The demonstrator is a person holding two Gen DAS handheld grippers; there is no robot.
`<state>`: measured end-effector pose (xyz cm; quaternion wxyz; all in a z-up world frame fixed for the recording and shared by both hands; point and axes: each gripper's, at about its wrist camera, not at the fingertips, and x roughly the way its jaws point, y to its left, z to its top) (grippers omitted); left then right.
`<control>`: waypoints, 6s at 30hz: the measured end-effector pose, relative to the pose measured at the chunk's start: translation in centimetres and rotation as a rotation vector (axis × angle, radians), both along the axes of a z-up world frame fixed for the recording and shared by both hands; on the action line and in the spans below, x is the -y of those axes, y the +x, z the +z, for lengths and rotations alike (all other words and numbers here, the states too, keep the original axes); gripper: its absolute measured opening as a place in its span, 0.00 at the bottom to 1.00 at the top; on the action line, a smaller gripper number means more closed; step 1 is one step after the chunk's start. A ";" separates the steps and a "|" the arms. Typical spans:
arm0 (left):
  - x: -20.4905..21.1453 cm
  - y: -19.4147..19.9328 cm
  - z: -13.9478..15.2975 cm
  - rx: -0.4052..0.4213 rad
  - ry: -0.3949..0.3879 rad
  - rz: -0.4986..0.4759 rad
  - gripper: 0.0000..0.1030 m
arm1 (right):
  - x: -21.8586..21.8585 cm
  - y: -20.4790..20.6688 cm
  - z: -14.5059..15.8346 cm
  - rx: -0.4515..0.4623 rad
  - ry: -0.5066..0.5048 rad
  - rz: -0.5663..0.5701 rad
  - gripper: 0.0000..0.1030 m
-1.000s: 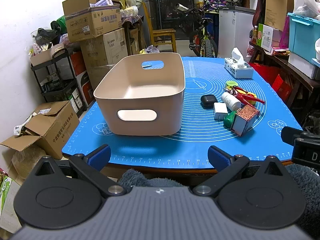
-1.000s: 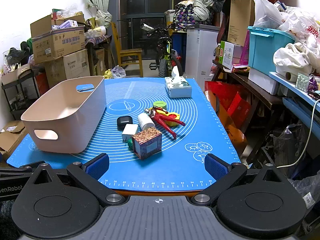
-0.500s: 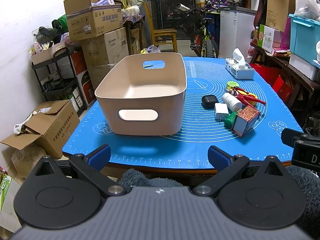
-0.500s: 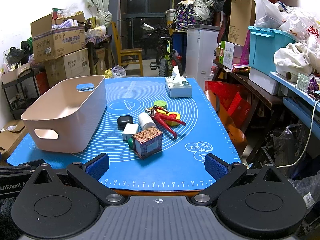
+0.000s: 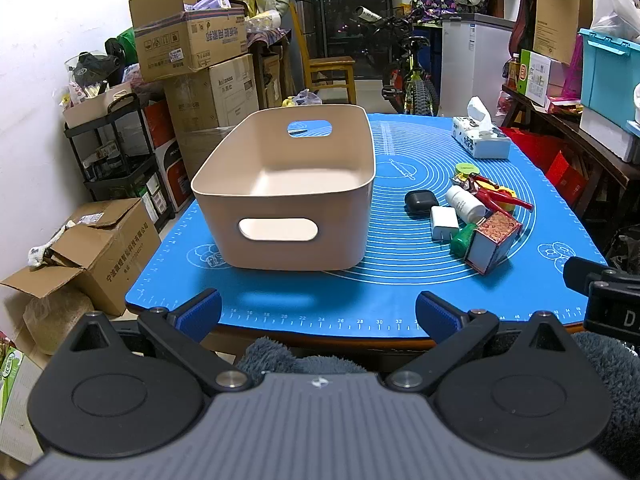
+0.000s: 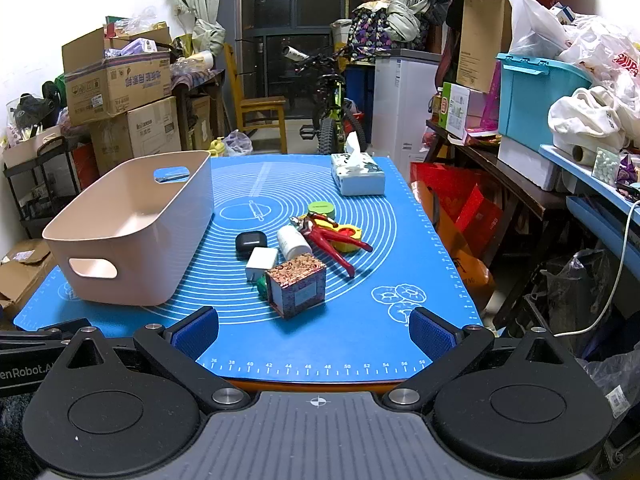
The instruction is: Organize rigid objects
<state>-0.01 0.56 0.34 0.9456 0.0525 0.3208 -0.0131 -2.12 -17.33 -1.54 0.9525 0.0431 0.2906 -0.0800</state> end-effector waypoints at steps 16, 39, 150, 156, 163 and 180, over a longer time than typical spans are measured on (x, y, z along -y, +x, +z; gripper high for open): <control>-1.7 1.2 1.7 0.037 0.019 0.042 0.99 | -0.7 0.1 2.0 0.055 -0.015 0.036 0.98; -8.5 11.8 4.1 -0.036 -0.058 0.177 0.99 | 0.3 10.1 0.8 -0.054 0.017 0.091 0.98; -12.6 23.7 -4.2 -0.396 -0.111 0.121 0.08 | -21.3 35.1 -2.7 -0.358 -0.164 0.490 0.68; -12.5 23.7 -4.2 -0.396 -0.112 0.120 0.08 | -21.7 35.0 -3.2 -0.407 -0.186 0.500 0.68; -12.6 23.6 -4.2 -0.399 -0.115 0.118 0.07 | -20.6 34.2 -2.4 -0.341 -0.156 0.489 0.75; -12.6 23.7 -4.1 -0.399 -0.112 0.118 0.08 | -9.1 29.3 4.1 -0.126 -0.042 0.286 0.81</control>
